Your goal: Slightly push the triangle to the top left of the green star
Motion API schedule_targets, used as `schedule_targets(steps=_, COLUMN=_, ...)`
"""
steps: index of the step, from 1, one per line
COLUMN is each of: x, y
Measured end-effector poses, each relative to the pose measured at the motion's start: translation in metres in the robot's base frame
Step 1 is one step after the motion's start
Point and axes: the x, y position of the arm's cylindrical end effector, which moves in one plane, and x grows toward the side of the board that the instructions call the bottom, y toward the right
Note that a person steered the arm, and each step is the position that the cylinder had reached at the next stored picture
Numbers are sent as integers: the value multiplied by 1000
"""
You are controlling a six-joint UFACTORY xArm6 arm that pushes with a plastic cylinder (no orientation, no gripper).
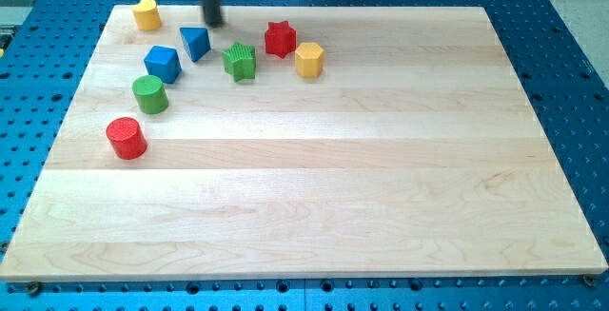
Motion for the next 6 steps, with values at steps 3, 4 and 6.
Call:
schedule_targets(steps=3, x=62, y=12)
schedule_targets(steps=4, x=62, y=23)
schedule_targets(steps=6, x=54, y=59)
